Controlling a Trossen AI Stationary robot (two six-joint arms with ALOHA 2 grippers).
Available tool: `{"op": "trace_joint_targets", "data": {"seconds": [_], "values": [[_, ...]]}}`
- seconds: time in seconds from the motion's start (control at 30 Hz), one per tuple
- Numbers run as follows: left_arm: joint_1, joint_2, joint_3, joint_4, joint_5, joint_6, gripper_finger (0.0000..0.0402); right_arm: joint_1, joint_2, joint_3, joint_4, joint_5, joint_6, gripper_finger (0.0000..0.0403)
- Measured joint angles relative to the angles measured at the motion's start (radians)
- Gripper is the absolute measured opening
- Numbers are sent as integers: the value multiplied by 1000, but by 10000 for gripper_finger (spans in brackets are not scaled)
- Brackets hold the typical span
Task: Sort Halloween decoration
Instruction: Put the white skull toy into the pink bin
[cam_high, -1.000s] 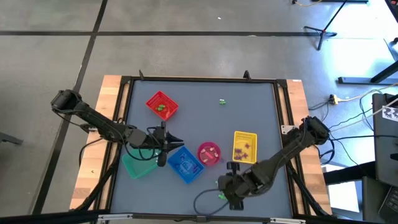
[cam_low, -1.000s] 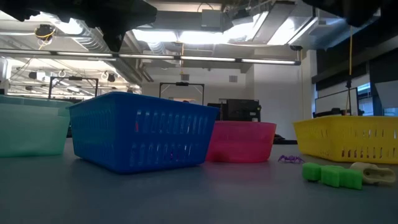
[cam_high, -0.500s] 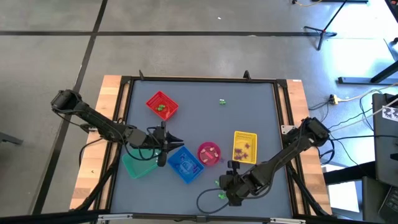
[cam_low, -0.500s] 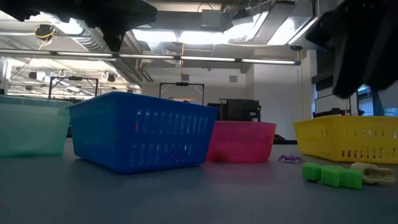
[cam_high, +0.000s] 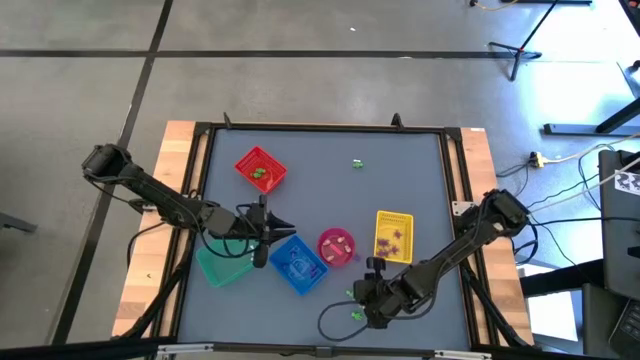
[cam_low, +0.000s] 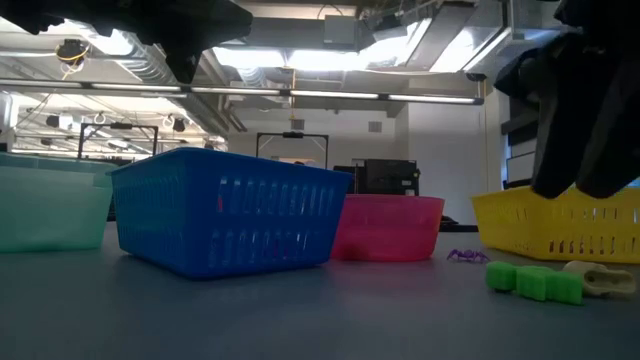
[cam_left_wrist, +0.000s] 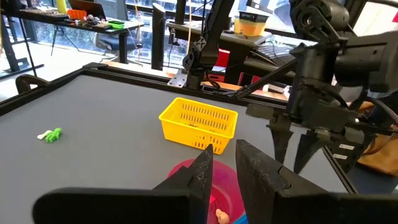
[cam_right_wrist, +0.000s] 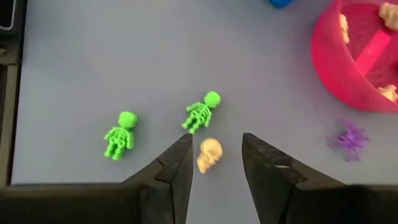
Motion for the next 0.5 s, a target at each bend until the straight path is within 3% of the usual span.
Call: {"op": "trace_joint_targets", "data": {"seconds": [0.2, 0.5], "values": [[0, 0, -1, -1, 0, 0, 56, -6, 55, 0, 69, -52, -2, 136], [0, 0, -1, -8, 0, 0, 56, -15, 61, 1, 45, 0, -3, 136]]}}
